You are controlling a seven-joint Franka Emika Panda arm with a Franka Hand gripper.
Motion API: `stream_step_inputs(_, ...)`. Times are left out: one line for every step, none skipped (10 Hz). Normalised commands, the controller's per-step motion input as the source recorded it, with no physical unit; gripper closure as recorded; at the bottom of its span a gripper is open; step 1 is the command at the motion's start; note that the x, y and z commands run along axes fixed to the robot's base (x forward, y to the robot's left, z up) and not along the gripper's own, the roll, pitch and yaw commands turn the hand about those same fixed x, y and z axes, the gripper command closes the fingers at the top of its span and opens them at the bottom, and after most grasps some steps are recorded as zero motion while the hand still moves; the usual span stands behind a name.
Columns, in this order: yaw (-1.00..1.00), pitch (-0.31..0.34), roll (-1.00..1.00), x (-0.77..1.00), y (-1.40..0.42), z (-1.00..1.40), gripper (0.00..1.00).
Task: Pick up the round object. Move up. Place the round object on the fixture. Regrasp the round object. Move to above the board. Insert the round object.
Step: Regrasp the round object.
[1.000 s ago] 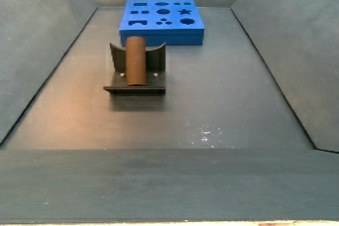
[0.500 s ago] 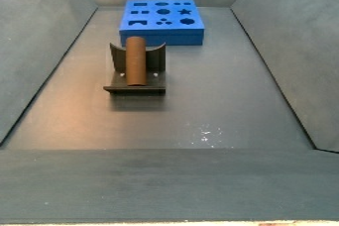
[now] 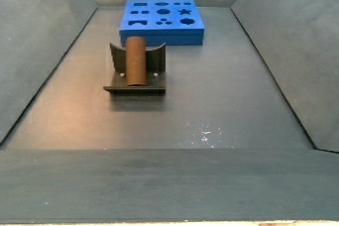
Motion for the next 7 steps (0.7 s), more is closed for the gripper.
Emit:
stream_step_inputs(0.03,0.013,1.00,-0.01,-0.02,0.01,0.00)
stream_step_inputs(0.03,0.010,1.00,-0.01,-0.02,0.01,0.00)
stream_step_inputs(0.03,0.007,1.00,-0.01,-0.02,0.01,0.00)
stream_step_inputs(0.03,0.003,1.00,-0.01,-0.02,0.01,0.00)
stream_step_inputs(0.03,0.002,1.00,-0.01,-0.02,0.01,0.00)
stream_step_inputs(0.03,0.002,1.00,-0.01,-0.02,0.01,0.00)
stream_step_inputs(0.03,0.003,1.00,-0.01,-0.02,0.01,0.00)
